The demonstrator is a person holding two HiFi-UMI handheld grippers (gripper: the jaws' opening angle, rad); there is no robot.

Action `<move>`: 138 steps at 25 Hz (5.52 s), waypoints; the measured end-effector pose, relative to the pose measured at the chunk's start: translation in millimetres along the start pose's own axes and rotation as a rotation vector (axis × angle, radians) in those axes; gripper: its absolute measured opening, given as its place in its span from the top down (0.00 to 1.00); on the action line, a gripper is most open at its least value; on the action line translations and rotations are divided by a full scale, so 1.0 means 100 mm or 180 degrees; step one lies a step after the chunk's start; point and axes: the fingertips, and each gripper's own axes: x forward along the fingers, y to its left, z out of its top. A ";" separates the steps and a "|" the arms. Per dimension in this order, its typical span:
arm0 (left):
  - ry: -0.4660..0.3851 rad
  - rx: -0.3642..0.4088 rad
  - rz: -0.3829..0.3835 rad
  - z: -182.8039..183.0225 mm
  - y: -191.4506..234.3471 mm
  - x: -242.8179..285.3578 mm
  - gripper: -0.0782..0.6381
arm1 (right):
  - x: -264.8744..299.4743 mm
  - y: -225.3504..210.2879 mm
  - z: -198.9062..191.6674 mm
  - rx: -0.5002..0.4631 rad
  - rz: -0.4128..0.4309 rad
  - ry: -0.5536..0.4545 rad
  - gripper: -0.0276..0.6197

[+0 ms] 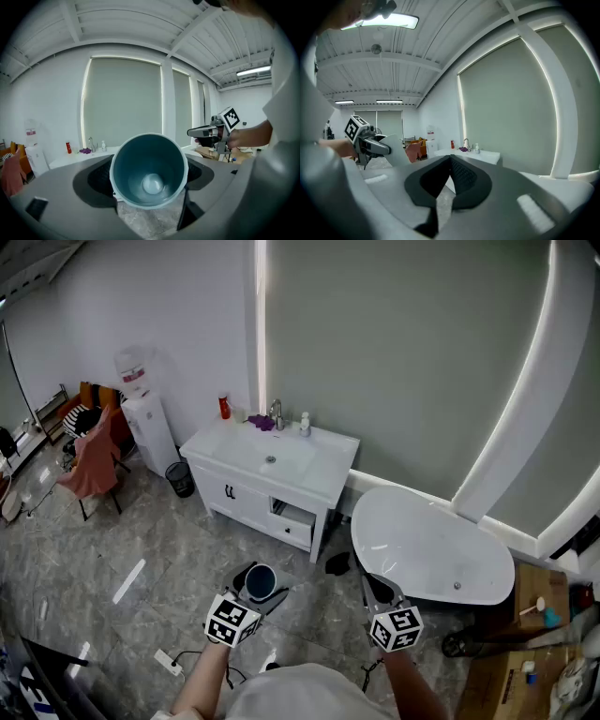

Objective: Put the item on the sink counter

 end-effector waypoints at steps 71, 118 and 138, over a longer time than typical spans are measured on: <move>0.0256 -0.0131 -0.0164 -0.11 1.20 1.26 0.33 | 1.57 -0.66 -0.30 0.0217 -0.0213 0.0358 0.94; 0.0605 0.0087 -0.0679 0.32 2.77 4.30 0.33 | 4.05 -2.50 -0.22 0.0328 -0.0418 0.0799 0.94; 0.0861 0.0758 -0.1530 -0.20 3.11 6.02 0.33 | 4.73 -2.91 -0.68 0.0688 -0.0930 0.1089 0.94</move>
